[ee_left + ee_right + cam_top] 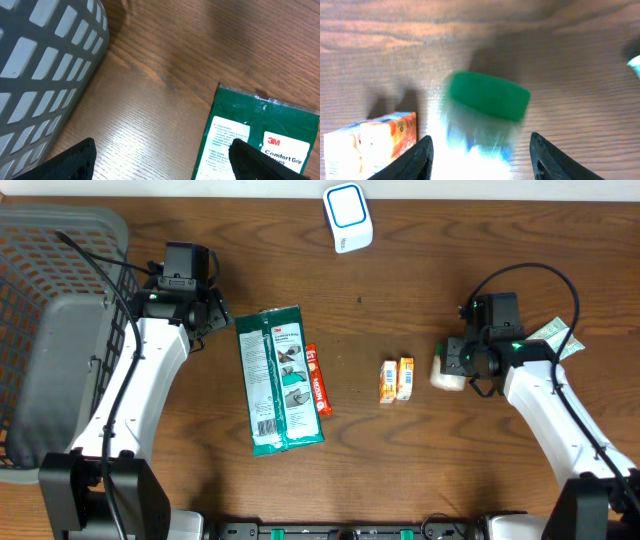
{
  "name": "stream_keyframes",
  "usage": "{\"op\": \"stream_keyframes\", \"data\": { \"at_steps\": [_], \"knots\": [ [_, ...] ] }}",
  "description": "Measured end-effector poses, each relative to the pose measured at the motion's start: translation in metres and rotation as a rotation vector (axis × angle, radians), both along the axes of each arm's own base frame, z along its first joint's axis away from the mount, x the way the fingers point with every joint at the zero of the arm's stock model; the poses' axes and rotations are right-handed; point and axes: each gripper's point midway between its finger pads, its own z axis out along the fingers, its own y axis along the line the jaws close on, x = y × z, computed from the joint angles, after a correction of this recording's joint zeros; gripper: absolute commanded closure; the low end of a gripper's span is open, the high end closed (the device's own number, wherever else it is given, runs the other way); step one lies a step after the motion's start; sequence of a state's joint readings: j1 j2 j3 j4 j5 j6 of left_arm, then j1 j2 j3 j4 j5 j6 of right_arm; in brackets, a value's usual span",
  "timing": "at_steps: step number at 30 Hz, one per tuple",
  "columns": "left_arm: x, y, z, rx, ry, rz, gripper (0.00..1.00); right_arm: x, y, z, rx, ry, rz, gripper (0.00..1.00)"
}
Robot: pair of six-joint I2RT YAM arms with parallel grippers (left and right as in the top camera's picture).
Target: Scan the item barcode
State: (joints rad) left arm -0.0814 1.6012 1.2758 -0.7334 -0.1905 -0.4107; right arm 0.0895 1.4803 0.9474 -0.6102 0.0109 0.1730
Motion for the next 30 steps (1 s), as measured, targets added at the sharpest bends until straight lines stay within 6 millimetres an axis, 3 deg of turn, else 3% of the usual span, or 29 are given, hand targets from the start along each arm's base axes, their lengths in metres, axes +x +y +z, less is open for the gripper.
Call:
{"op": "stream_keyframes", "data": {
  "at_steps": [4,9,16,19,30],
  "knots": [
    [0.000,0.000,0.000,0.000,0.000,0.000,0.15,-0.002,-0.006,0.004,-0.032,-0.003,-0.008,0.51],
    [0.000,0.000,0.000,0.000,0.000,0.000,0.15,-0.005,-0.009,0.003,-0.048,0.009,-0.010,0.21],
    [0.000,0.000,0.000,0.000,0.000,0.000,0.15,0.003,-0.009,0.007,-0.013,-0.027,-0.093,0.12],
    [0.000,0.000,0.000,0.000,0.000,0.000,0.15,0.005,-0.009,0.008,0.004,-0.037,-0.126,0.03],
    [0.000,0.000,0.000,0.000,0.000,0.000,0.15,-0.005,-0.004,0.001,0.037,0.008,-0.126,0.06]
  ]
}}
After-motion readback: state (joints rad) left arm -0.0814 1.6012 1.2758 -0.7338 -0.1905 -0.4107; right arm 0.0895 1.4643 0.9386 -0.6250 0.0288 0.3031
